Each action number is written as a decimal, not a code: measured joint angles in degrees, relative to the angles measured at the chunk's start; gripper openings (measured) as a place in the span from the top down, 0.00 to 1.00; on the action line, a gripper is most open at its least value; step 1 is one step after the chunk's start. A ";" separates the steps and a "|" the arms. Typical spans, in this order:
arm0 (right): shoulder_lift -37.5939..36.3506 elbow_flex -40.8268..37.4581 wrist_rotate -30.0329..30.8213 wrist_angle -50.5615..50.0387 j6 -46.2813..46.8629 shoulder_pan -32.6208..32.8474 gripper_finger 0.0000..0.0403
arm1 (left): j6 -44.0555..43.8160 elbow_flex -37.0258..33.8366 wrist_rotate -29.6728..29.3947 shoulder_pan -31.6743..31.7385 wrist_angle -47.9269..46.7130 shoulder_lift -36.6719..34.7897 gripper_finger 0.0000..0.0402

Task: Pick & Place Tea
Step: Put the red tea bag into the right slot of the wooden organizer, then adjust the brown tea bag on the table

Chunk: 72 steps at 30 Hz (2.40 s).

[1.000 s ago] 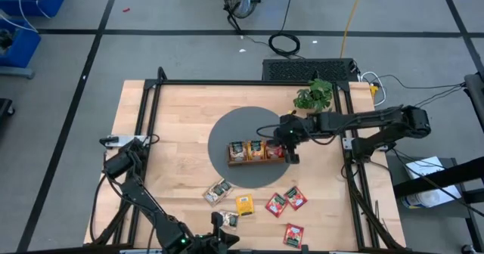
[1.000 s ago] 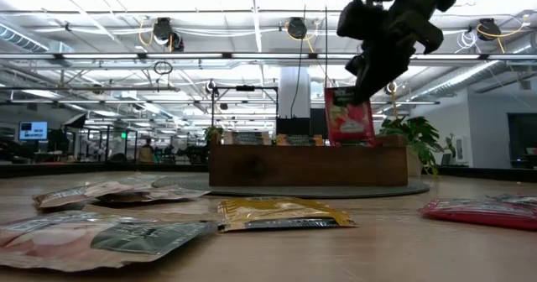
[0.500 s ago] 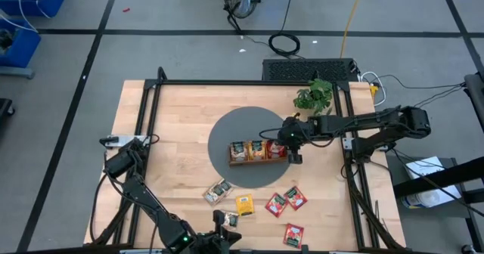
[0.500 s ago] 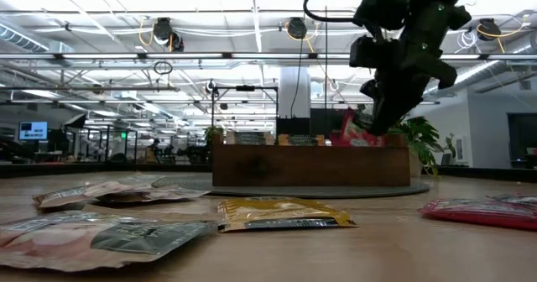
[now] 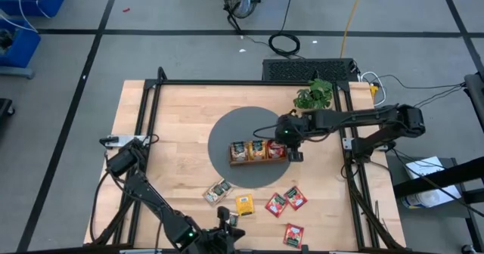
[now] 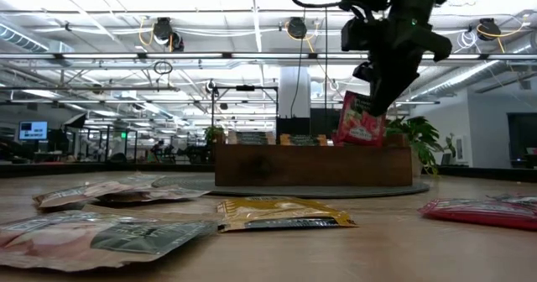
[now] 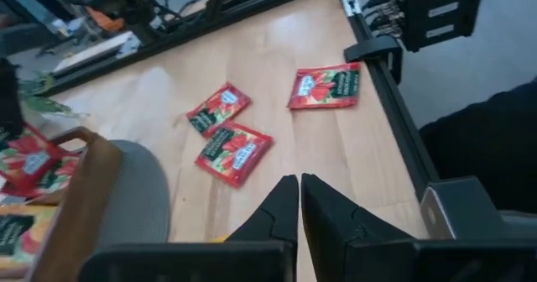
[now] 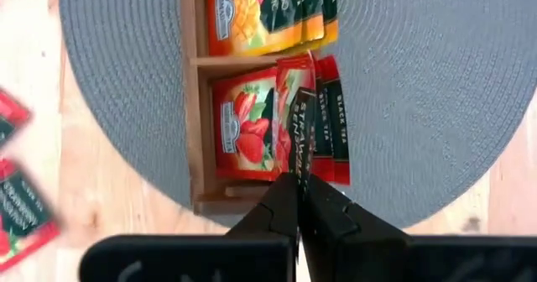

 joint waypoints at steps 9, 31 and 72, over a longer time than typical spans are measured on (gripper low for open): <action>7.50 5.44 -0.03 -4.51 -1.08 1.98 1.00 | 0.15 0.00 3.23 0.71 -0.08 0.00 0.96; 12.11 5.16 -0.07 -0.89 -2.99 2.13 0.96 | 0.94 0.00 3.30 0.54 -0.87 0.00 0.99; -11.27 -39.62 10.14 77.56 7.51 37.02 0.68 | -25.93 0.02 16.14 0.99 -9.24 0.00 0.94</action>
